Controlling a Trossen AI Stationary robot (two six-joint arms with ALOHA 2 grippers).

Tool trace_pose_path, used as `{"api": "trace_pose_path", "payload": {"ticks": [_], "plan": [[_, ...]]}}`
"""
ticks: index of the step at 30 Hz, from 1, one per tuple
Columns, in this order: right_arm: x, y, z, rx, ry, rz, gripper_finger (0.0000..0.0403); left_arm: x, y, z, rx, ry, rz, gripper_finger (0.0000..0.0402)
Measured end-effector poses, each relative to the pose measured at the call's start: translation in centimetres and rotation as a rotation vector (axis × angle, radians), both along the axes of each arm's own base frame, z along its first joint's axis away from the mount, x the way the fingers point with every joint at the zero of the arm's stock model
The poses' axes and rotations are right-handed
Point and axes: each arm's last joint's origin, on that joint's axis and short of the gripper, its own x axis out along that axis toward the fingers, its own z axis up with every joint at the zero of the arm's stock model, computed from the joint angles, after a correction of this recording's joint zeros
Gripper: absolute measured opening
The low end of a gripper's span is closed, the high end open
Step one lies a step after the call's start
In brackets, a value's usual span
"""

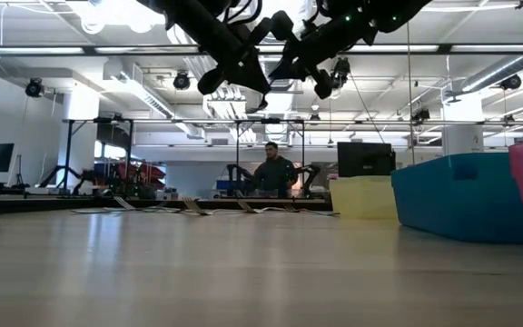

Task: Sort silverware by color (type)
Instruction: Put the blue fork into the pink bin

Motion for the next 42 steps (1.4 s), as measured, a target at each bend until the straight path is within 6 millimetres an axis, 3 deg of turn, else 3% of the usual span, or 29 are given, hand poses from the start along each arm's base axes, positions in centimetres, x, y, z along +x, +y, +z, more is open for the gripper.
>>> {"api": "trace_pose_path", "payload": {"ticks": [4,11,14,19,28,32,37,42], "plan": [[0.0,0.0,0.0,-0.010,0.012,0.014,0.0009,0.0,0.0,0.0,0.007,0.004,-0.005,0.0007],[-0.6,-0.2,-0.7,0.014,0.181,0.037,0.0009,-0.3,-0.2,0.3,0.061,0.034,-0.091,0.0057],[-1.4,0.1,-0.2,0.069,0.331,0.132,0.0009,-0.8,-0.5,0.3,0.073,0.092,-0.133,0.0079],[-2.9,2.1,2.2,0.191,0.460,0.444,0.0009,-1.8,-0.8,0.6,0.099,0.269,-0.212,0.0093],[-6.0,8.5,3.0,0.425,0.711,0.623,0.0009,-3.3,-1.1,0.4,0.139,0.488,-0.343,0.0080],[-7.0,12.8,2.8,0.510,0.844,0.690,0.0009,-4.2,-1.2,0.0,0.156,0.596,-0.421,0.0079],[-7.6,19.1,2.0,0.429,0.959,0.899,0.0009,-4.7,-1.2,-0.7,0.169,0.666,-0.480,0.0079],[-8.4,24.7,-0.4,0.395,1.090,1.033,0.0009,-4.7,-1.1,-1.0,0.223,0.689,-0.542,0.0079]]}}
